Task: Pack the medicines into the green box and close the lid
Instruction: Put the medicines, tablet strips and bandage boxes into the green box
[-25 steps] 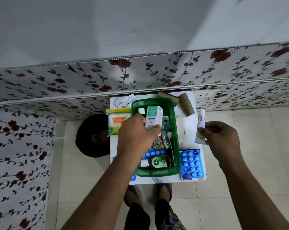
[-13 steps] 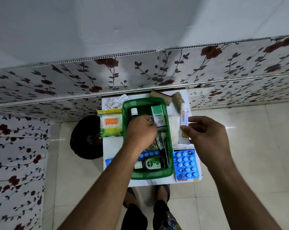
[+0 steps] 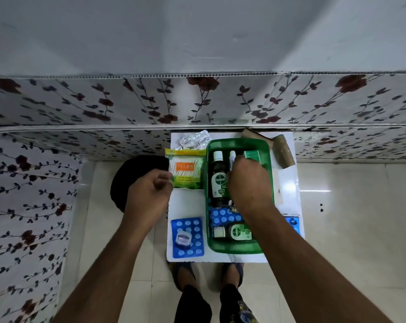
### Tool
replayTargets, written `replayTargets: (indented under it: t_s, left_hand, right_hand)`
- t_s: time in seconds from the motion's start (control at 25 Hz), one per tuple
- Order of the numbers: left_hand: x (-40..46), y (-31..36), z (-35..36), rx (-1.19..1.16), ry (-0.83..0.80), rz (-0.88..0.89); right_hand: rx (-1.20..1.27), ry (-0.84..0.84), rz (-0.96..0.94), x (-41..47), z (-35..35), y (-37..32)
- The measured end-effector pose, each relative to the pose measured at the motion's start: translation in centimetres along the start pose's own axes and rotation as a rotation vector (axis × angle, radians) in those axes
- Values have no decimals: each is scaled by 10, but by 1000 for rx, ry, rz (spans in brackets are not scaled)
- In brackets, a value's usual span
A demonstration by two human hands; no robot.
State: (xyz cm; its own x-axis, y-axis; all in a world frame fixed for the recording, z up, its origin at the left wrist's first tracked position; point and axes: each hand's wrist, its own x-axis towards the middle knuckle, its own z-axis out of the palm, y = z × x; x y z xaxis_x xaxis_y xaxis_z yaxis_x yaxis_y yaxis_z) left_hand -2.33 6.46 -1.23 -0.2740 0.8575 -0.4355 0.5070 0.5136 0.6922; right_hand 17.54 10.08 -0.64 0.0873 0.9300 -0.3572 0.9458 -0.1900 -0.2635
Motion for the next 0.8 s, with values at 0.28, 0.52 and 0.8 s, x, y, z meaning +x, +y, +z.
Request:
replayTargets:
  t_s: [0.28, 0.52, 0.8]
  left_hand:
    - [-20, -23, -6, 89, -96, 55]
    - [-58, -52, 7, 448, -373, 216]
    - [-61, -69, 26, 635, -380, 325]
  right_hand:
    - [218, 270, 47, -32, -38, 29]
    - [484, 24, 496, -31, -16, 120]
    - [619, -79, 504, -7, 27, 127]
